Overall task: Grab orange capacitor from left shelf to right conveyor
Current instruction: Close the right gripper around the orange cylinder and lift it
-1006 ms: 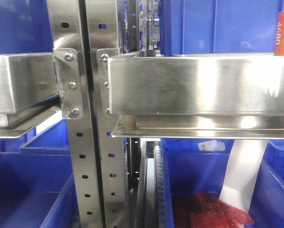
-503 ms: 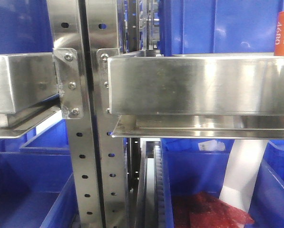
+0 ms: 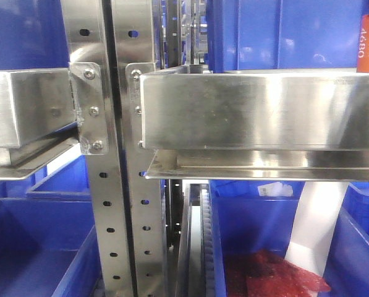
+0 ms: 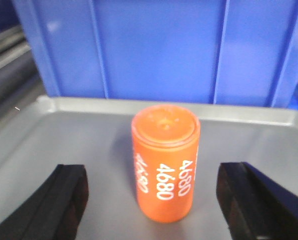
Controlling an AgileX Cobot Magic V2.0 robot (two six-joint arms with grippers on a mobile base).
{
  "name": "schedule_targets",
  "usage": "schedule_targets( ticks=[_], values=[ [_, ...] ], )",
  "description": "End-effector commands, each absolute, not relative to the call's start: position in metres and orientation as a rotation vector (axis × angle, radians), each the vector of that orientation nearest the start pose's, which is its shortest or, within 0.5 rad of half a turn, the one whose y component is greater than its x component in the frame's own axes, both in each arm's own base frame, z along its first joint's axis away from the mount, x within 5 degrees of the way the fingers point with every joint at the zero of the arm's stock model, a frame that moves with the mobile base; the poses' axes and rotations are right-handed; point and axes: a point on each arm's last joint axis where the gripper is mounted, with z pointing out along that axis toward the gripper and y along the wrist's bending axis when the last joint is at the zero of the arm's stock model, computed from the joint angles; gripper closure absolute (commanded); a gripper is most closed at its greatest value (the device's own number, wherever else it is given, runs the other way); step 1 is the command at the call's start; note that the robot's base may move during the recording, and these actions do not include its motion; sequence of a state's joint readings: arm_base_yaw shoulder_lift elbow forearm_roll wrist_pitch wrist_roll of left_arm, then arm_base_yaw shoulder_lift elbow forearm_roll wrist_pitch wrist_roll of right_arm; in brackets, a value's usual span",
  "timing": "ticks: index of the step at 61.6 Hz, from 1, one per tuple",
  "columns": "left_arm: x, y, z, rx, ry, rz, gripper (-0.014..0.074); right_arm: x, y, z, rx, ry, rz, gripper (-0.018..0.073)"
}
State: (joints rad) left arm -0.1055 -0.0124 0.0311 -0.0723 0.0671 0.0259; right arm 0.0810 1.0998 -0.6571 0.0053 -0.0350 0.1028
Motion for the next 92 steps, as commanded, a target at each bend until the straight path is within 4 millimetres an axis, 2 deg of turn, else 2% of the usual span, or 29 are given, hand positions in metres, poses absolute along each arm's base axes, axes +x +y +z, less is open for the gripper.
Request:
schedule_targets(
  ticks=[1,23,42,49,59,62,67,78,92],
  values=[
    [0.055,-0.006,0.208,0.039,1.465,-0.124,0.0723,0.246,0.017,0.316,0.023,1.73,0.123,-0.0064],
    [0.055,-0.006,0.208,0.039,1.465,-0.124,0.0723,0.277,0.019,0.295,0.023,1.672,0.126,-0.0064],
    [0.055,-0.006,0.208,0.039,1.465,-0.124,0.0723,0.294,0.012,0.279,0.045,1.639,0.106,-0.0052],
    [0.055,-0.006,0.208,0.039,1.465,-0.124,0.0723,0.298,0.012,0.272,0.046,1.655,0.106,0.0065],
    [0.055,-0.006,0.208,0.039,1.465,-0.124,0.0723,0.3,0.012,0.269,0.047,1.665,0.105,0.0349],
    [0.055,-0.006,0.208,0.039,1.465,-0.124,0.0723,0.299,0.012,0.27,0.046,1.659,0.105,0.0438],
    [0.055,-0.006,0.208,0.039,1.465,-0.124,0.0723,0.297,0.012,0.273,0.046,1.651,0.106,0.0506],
    [0.055,-0.006,0.208,0.039,1.465,-0.124,0.0723,0.282,0.012,0.295,0.045,1.618,0.107,0.0503],
    [0.055,-0.006,0.208,0.039,1.465,-0.124,0.0723,0.239,0.01,0.33,0.03,1.643,0.097,0.0503]
  ],
)
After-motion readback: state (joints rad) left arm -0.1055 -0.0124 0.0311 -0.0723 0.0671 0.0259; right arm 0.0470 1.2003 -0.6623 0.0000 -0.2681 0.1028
